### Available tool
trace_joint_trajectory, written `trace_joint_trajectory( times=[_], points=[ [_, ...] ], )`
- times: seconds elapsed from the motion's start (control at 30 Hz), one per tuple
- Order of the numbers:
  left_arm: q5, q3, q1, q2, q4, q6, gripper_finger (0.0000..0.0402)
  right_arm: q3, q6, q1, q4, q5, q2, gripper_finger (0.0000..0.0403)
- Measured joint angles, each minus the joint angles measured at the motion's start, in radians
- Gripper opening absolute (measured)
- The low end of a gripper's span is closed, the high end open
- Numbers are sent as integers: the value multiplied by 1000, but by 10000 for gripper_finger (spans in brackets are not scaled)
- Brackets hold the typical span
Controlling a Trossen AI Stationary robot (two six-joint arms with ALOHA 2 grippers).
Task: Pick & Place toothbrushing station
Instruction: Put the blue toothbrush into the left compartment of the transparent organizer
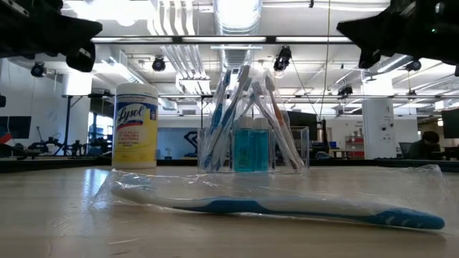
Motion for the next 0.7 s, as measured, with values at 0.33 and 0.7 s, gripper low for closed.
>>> trace_joint_trajectory(
  times=[0.33, 0.7],
  points=[
    [0, -33, 0, 2, -6, -6, 3, 107, 106, 1, -68, 71, 121, 8],
    [-3, -33, 0, 2, -75, -32, 14, 545, 213, 144, -614, 72, 492, 8]
  ],
)
